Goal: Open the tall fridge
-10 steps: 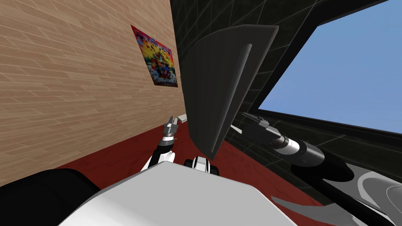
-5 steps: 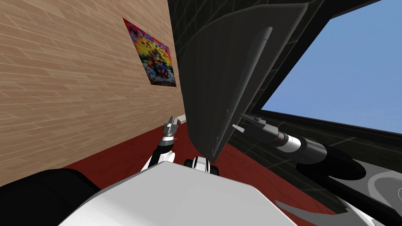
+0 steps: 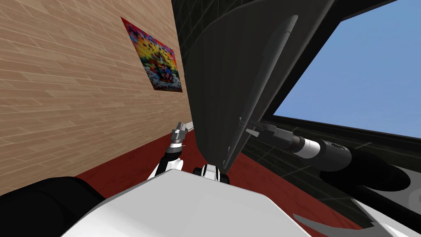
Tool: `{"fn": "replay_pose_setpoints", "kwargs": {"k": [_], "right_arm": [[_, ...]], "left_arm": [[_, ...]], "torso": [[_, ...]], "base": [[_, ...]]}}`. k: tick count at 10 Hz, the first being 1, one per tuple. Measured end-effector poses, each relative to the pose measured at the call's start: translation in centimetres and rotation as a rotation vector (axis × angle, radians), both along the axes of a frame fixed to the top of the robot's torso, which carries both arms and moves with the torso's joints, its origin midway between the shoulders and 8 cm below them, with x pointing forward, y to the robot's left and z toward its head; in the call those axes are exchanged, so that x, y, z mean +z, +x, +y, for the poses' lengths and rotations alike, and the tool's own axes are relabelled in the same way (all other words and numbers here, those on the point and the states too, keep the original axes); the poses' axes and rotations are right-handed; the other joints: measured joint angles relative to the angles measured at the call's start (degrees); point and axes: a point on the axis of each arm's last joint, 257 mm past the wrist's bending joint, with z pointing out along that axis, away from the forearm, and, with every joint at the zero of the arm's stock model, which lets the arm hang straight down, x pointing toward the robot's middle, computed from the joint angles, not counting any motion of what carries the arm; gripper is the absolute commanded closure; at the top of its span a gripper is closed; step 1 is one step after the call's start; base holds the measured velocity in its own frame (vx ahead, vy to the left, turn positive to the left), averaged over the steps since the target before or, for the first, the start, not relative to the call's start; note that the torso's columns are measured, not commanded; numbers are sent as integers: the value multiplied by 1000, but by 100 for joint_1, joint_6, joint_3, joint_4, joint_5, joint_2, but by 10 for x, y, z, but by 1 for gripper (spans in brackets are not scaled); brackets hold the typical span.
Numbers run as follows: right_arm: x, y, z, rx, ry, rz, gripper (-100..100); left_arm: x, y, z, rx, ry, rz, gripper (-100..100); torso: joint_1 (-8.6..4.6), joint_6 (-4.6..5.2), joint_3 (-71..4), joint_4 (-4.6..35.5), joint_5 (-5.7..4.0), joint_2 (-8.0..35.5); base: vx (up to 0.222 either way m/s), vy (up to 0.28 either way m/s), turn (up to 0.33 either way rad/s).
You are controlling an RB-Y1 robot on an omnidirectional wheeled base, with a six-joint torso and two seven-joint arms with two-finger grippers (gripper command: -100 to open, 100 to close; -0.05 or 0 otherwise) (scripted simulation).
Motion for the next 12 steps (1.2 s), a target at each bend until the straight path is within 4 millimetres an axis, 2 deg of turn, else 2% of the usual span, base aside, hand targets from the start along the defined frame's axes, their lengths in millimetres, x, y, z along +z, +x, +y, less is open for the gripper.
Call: {"fn": "replay_pose_setpoints", "kwargs": {"k": [3,5,6,9,12], "right_arm": [[3,-7,8,6,-109,-79,-100],[1,-12,16,18,-135,-95,-100],[1,-12,16,18,-135,-95,100],[3,-6,4,-18,-148,-105,100],[1,1,-11,-64,-148,-91,100]], "left_arm": [[0,0,0,0,0,0,0],[0,0,0,0,0,0,0],[0,0,0,0,0,0,0],[0,0,0,0,-1,0,0],[0,0,0,0,-1,0,0]], "torso": [[26,-2,12,4,9,12],[-38,23,27,18,-17,37],[-55,26,31,21,-24,42],[6,29,47,18,-13,73],[16,0,19,13,-5,26]], "base": [[6,9,-25],[0,0,0],[-1,5,-4],[-94,203,-128],[-191,317,-153]]}}
